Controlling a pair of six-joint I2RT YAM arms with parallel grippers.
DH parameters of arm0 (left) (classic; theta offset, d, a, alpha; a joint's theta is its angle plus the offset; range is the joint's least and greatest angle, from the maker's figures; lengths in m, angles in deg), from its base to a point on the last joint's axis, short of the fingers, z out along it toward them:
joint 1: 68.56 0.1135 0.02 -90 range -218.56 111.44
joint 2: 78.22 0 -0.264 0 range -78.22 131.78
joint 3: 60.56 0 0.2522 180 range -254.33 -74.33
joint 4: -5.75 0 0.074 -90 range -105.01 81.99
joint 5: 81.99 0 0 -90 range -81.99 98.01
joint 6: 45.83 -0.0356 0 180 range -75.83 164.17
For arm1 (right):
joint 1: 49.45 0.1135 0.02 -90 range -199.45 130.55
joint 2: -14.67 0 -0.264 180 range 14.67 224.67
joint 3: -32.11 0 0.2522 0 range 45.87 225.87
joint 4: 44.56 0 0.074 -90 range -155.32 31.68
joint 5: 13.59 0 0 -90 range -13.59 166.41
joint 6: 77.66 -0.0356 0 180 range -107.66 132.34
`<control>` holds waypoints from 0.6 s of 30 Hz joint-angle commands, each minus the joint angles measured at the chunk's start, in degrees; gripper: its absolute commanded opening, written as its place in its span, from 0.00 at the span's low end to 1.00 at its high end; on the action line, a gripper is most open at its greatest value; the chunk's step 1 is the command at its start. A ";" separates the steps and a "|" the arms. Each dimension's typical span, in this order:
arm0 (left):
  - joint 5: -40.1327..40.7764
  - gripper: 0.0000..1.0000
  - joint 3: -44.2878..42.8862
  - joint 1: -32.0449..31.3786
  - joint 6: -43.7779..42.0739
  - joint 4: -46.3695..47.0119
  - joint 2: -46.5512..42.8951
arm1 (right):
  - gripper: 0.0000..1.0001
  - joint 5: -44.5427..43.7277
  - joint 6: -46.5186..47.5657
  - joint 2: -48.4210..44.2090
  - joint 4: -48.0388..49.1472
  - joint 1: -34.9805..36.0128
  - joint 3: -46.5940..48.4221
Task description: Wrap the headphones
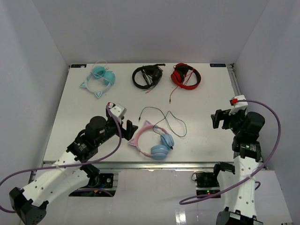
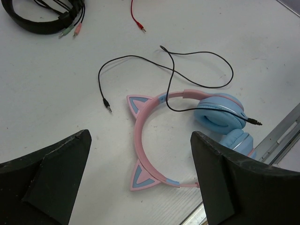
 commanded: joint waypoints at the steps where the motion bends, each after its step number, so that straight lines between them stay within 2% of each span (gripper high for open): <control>1: -0.21 0.98 -0.06 0.13 1.09 0.29 0.19 | 0.90 2.67 -0.57 1.46 1.92 -0.26 1.45; 2: -0.56 0.98 -0.06 0.13 1.18 0.29 0.53 | 0.90 6.05 2.90 1.82 1.93 -0.26 1.01; 3: -1.13 0.98 -0.13 0.13 1.32 0.29 1.11 | 0.90 15.68 15.97 3.02 -1.02 -0.26 0.86; 4: -1.91 0.98 -0.24 0.13 1.54 0.29 1.71 | 0.90 25.04 29.27 4.66 -8.31 -0.26 1.47; 5: -2.96 0.98 -0.31 0.13 1.80 0.29 2.37 | 0.90 32.89 38.66 6.48 -15.02 -0.23 2.04; 6: -4.42 0.98 -0.25 0.13 2.09 0.29 3.13 | 0.90 37.90 39.95 8.41 -17.77 -0.11 2.05; 9: -7.81 0.97 -1.19 0.13 2.75 -0.99 7.85 | 0.90 43.71 41.67 13.81 -19.62 1.00 1.77; 14: -8.66 0.84 -5.10 0.13 2.71 -5.84 21.47 | 0.96 39.73 35.22 17.70 -9.99 1.84 -2.32; 18: -11.09 0.82 -7.63 0.04 2.09 -5.89 30.20 | 0.97 39.34 37.12 15.14 -9.07 1.84 -4.43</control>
